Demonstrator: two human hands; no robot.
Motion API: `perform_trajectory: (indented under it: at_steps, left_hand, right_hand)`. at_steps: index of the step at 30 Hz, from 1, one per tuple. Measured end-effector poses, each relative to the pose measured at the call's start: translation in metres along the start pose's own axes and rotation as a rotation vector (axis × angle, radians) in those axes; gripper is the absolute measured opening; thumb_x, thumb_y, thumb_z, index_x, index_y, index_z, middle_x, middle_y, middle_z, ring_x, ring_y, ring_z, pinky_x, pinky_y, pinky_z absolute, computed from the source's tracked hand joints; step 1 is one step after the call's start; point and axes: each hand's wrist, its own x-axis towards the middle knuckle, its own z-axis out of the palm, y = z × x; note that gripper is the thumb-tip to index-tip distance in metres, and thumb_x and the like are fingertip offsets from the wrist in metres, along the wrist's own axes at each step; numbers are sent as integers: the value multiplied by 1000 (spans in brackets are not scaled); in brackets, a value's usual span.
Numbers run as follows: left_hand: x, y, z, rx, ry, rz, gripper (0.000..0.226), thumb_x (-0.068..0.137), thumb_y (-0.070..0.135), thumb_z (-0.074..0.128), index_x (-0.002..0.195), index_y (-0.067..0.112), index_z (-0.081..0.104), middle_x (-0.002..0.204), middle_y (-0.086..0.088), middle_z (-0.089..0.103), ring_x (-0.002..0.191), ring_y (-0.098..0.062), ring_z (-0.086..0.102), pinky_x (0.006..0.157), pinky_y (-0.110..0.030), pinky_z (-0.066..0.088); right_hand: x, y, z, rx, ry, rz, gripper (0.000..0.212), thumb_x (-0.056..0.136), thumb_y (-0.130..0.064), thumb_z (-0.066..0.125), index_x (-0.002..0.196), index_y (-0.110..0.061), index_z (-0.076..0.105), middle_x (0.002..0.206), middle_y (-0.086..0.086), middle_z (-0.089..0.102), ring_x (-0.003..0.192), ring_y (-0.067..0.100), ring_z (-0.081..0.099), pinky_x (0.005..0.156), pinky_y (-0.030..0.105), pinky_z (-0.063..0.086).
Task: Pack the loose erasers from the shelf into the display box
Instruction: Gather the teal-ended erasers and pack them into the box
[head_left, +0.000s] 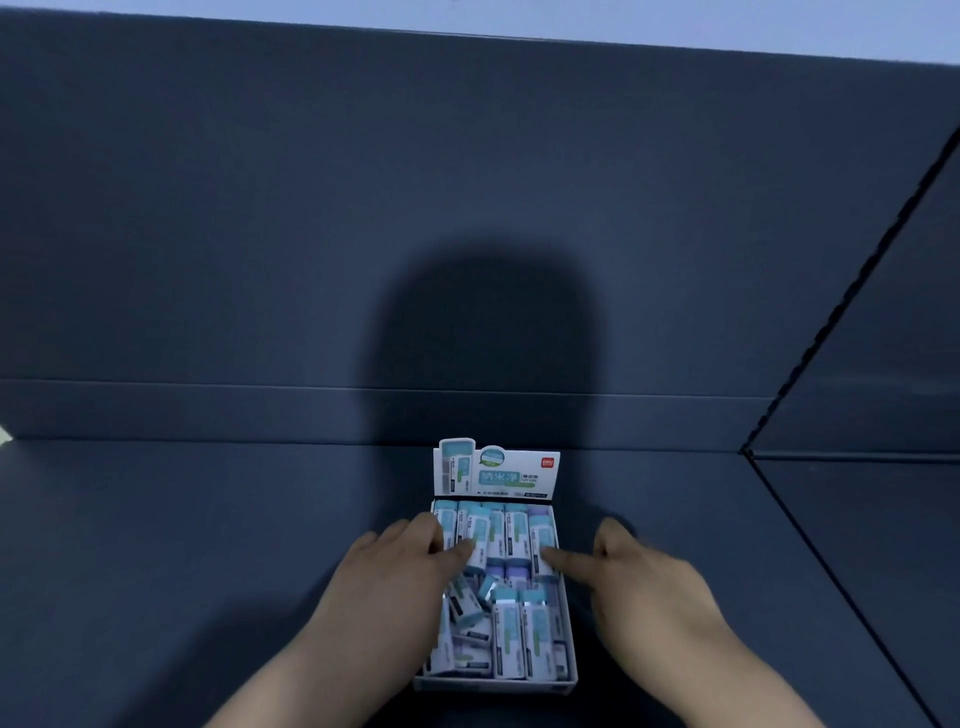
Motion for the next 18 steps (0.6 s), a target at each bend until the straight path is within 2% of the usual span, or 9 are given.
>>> perform_trajectory:
  at_steps: [4,7,8,11,13,15,17,18]
  left_hand:
    - [-2,0,-3,-11,-23,-18,83,16,11,77,96,32,73,64,12,47,50,-10,49,46,-21,21]
    - [-3,4,-8,-48,-27,-45,83,33,10,78,111,36,67,73,9,49,61,-9,53,53,-22,25]
    - [-3,4,-9,-66,-52,-47,83,36,10,77,114,37,65,76,9,50,64,-10,54,56,-22,25]
    - [-4,3,-8,-27,-59,-36,82,20,10,76,99,32,73,67,12,49,53,-8,51,49,-20,23]
    - [-3,1,0,-34,7,-30,82,17,9,75,97,30,74,67,12,49,52,-7,51,48,-19,23]
    - [-5,8,-8,-63,-53,-28,83,30,9,75,111,31,68,77,9,51,63,-10,55,55,-21,26]
    - [-6,7,-5,-85,86,-30,80,63,6,64,136,32,45,100,5,48,90,-15,52,69,-25,27]
    - [-6,7,-6,-72,102,-29,79,68,6,61,140,32,39,104,5,46,94,-15,50,72,-25,26]
  right_hand:
    - [14,-2,1,-29,-13,44,63,91,-11,36,139,-48,21,113,0,36,107,20,45,76,29,39]
    - [17,-1,2,-10,1,42,62,91,-13,36,139,-49,19,116,-1,37,107,19,47,77,27,40]
    - [15,0,4,16,19,27,59,93,-16,35,139,-49,19,116,-2,38,105,18,48,76,26,39]
    - [1,5,4,176,70,-58,48,93,-39,39,138,-48,24,108,-13,39,93,9,50,74,23,41]
    - [-9,4,-2,214,37,-120,51,86,-53,48,134,-49,31,101,-20,35,85,0,45,68,15,35]
    - [-16,2,-7,164,-12,-151,60,77,-61,55,132,-49,33,98,-21,31,82,-2,40,60,11,29]
    - [-18,-2,-10,88,-27,-162,64,74,-62,57,132,-47,34,100,-20,31,87,0,43,64,13,28]
    - [-18,-5,-11,59,-25,-169,64,75,-61,57,133,-44,35,103,-19,32,94,3,45,69,17,30]
